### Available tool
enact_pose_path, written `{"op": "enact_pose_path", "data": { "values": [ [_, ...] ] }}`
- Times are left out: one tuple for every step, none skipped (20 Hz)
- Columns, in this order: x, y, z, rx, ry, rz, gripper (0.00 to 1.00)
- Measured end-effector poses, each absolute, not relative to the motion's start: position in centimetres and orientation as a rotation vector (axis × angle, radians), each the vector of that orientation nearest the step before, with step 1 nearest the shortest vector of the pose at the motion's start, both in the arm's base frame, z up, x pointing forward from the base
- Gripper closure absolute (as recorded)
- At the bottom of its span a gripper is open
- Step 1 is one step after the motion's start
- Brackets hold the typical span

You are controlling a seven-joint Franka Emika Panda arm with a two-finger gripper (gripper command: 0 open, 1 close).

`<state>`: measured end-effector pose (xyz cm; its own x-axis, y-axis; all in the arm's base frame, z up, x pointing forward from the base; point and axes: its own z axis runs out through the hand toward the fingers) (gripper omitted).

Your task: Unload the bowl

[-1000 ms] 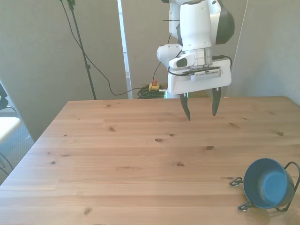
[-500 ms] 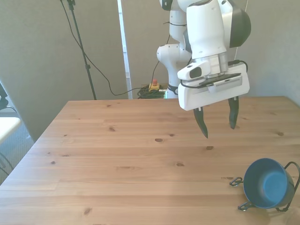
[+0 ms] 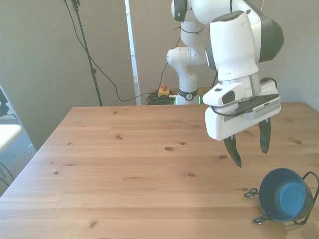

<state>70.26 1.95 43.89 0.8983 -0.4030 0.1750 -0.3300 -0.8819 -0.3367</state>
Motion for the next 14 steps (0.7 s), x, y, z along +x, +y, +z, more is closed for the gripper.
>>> {"op": "enact_pose_path", "data": {
  "values": [
    [70.5,2.1,43.4,-2.768,0.530,-0.339,0.00],
    [70.8,2.3,43.1,-2.772,0.511,-0.332,0.00],
    [70.9,2.4,43.0,-2.776,0.490,-0.327,0.00],
    [71.1,2.5,43.0,-2.780,0.466,-0.317,0.00],
    [71.2,2.5,43.2,-2.784,0.440,-0.309,0.00],
    [71.2,2.4,43.4,-2.787,0.418,-0.302,0.00],
    [71.2,2.1,43.6,-2.788,0.391,-0.295,0.00],
    [71.3,1.7,43.7,-2.790,0.381,-0.297,0.00],
    [71.4,1.2,43.8,-2.790,0.387,-0.306,0.00],
    [71.5,0.6,43.9,-2.791,0.400,-0.324,0.00],
    [71.5,0.6,43.9,-2.791,0.400,-0.325,0.00],
    [71.5,0.6,44.0,-2.790,0.400,-0.326,0.00],
    [71.5,0.7,44.0,-2.790,0.399,-0.325,0.00],
    [71.5,0.8,44.0,-2.790,0.392,-0.326,0.00]
  ]
}}
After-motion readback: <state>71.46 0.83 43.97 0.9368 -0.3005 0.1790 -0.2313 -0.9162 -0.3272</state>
